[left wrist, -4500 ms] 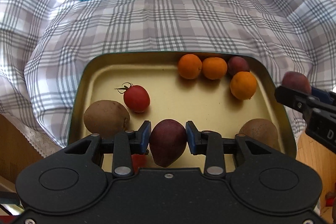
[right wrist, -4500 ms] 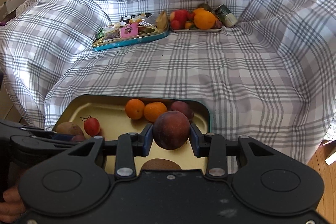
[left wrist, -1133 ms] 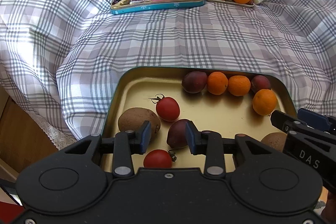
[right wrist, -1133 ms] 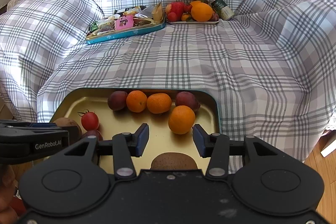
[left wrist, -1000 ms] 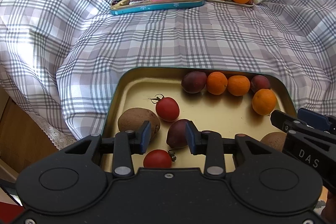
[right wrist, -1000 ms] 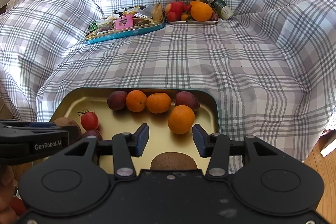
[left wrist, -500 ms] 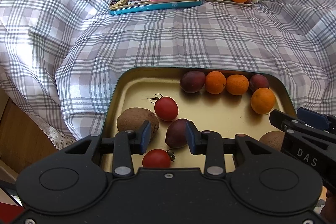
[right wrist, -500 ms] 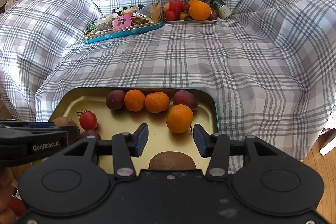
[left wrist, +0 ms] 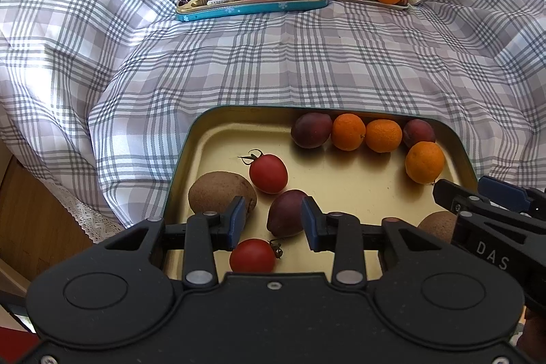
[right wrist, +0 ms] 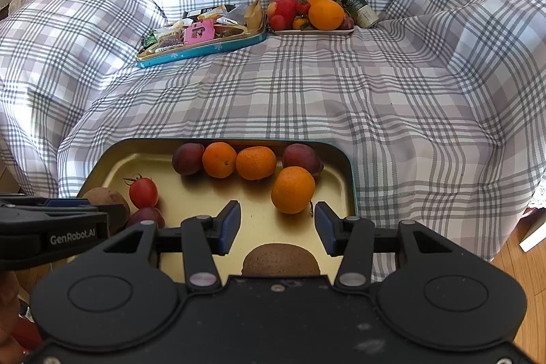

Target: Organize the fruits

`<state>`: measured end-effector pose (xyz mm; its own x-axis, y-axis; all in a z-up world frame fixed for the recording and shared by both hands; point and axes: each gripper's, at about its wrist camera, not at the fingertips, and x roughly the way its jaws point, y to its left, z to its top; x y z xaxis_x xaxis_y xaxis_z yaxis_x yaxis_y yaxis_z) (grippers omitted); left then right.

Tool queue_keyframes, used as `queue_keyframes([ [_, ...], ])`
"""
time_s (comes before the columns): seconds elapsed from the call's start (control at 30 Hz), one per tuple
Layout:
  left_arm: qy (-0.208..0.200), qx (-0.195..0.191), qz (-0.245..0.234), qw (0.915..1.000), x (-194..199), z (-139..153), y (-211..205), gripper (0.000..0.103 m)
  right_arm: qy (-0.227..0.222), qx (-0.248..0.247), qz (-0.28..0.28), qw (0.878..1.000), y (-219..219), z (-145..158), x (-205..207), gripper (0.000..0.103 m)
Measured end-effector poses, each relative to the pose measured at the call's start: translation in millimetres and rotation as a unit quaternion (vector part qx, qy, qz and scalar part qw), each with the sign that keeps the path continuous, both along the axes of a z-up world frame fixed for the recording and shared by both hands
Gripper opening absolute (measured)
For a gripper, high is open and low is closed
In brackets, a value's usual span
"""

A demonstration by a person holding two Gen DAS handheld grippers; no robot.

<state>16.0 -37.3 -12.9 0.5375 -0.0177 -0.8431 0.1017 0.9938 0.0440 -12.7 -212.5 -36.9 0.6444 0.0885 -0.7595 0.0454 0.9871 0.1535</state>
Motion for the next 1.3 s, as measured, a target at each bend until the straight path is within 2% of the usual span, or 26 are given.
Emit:
queue_keyframes([
  [0.3, -0.002, -0.009, -0.001, 1.0, -3, 1, 1, 0.044, 0.002, -0.004, 0.004, 1.0, 2, -1, 0, 0.051],
  [0.63, 0.037, -0.01, -0.001, 0.9993, 7, -10, 6, 0.044, 0.014, -0.012, 0.013, 1.0, 3, -7, 6, 0.051],
  [1.07, 0.062, -0.013, -0.007, 0.998, 17, -12, 13, 0.044, 0.02, -0.024, 0.013, 0.999, 2, -7, 19, 0.051],
  [1.3, 0.082, -0.014, -0.013, 0.9965, 29, -13, 17, 0.044, 0.04, -0.023, 0.015, 0.999, -1, -8, 35, 0.051],
])
